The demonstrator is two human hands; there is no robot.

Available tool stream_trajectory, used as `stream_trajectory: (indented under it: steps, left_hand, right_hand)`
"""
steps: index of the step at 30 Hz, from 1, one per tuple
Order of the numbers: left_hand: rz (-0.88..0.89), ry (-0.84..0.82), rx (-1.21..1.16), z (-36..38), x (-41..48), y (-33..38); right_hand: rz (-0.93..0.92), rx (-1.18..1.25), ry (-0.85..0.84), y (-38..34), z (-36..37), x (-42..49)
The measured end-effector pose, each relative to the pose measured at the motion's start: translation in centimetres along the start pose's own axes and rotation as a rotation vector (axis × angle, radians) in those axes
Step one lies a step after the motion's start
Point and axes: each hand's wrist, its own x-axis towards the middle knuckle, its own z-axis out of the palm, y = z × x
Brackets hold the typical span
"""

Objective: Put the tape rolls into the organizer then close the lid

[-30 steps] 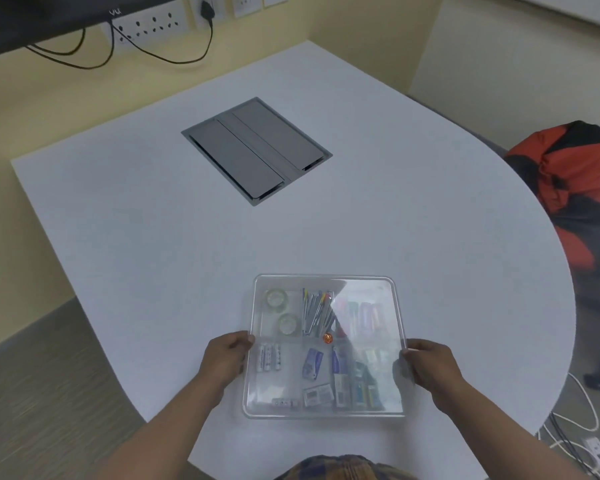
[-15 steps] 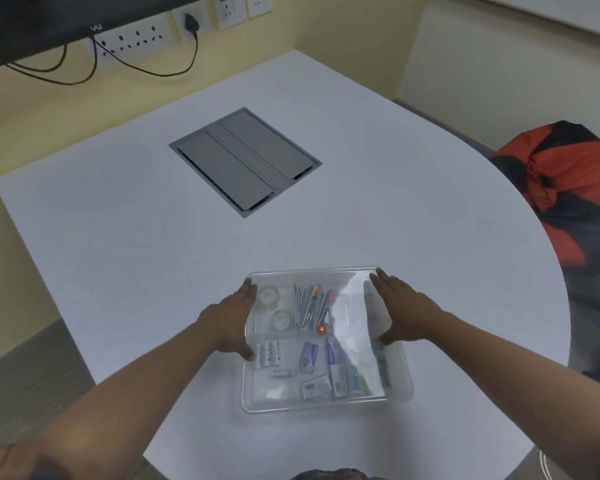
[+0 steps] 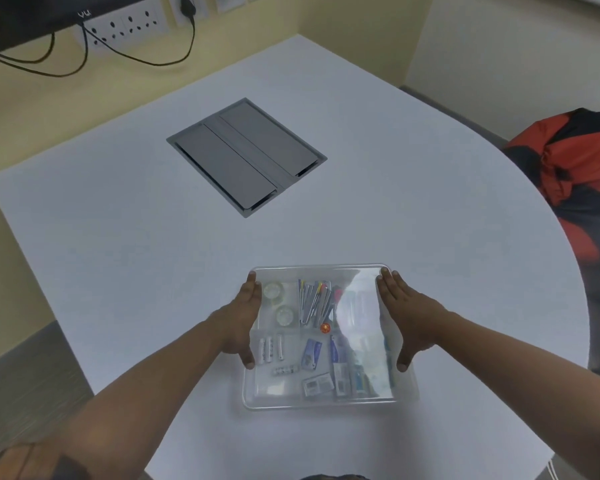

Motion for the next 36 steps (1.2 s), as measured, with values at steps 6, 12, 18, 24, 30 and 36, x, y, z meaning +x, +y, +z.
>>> stream_trajectory:
  steps: [6,12,18,24,30,36]
  left_hand:
    - [0.018,0.151,0.19,1.6,-1.5,0.0]
    - [0.044,0.127,0.173,5.5,-5.3,0.0]
    - [0.017,0.166,0.125,6.2,-6.0,0.7]
    - [-0.025,0.163,0.117,6.5,-5.7,1.0]
    - [-0.038,0.132,0.215,6.0,-6.3,1.7]
    - [-0.023,0.193,0.222,2.1,-6.9,4.2]
  right_hand:
    - [-0.036,0.0,0.079,-1.0,1.8,-1.5]
    - [-0.044,0.058,0.056,-1.4,4.0,-4.2]
    - [-0.037,0.085,0.079,-2.1,4.2,-4.6]
    - [-0.031,0.062,0.056,-2.3,4.0,-4.5]
    - [-0.02,0.016,0.048,-2.7,3.5,-4.9]
    - [-0.001,0.119,0.255,-4.3,-0.5,-5.4]
